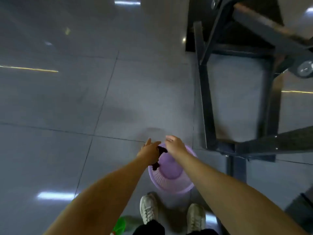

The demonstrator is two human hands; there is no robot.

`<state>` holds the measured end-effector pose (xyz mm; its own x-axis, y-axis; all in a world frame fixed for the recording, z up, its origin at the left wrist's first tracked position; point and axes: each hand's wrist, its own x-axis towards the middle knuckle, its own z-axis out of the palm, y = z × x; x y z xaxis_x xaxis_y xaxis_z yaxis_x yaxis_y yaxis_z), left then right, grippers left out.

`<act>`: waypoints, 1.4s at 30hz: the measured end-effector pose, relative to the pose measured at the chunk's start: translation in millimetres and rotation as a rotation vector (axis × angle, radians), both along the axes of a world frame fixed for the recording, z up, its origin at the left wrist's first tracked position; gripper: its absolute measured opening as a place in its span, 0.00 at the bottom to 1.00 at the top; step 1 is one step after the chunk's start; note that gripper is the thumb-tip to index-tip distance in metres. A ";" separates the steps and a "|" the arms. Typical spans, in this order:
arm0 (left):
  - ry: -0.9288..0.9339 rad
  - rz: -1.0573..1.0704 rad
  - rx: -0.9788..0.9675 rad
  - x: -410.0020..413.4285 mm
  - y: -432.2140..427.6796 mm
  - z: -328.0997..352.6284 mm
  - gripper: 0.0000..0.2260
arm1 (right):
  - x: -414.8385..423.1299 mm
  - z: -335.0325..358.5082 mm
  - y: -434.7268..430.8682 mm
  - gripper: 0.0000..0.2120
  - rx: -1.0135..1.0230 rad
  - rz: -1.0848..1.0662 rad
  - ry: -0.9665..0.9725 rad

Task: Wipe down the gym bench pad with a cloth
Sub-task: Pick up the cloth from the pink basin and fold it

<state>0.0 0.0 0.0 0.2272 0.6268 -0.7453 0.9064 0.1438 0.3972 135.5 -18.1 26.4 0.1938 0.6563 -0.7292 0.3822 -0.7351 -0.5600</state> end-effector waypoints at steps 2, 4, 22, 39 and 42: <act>0.013 0.007 0.008 -5.9 -1.4 -39.9 0.22 | -11.0 -37.5 2.3 0.19 -0.018 -0.054 0.010; 0.011 0.016 -0.030 -13.3 -2.7 -79.5 0.23 | -20.4 -71.0 3.2 0.20 -0.073 -0.056 0.016; -0.118 0.330 0.242 -36.0 -35.4 -97.0 0.07 | -61.9 -112.5 -24.7 0.25 -0.027 -0.112 0.140; -0.482 0.192 0.329 43.6 -98.9 337.6 0.06 | 51.8 317.0 -119.6 0.23 0.152 -0.171 0.053; -0.566 0.141 0.376 74.9 -123.1 386.2 0.09 | 84.4 355.5 -147.7 0.28 0.255 -0.142 0.070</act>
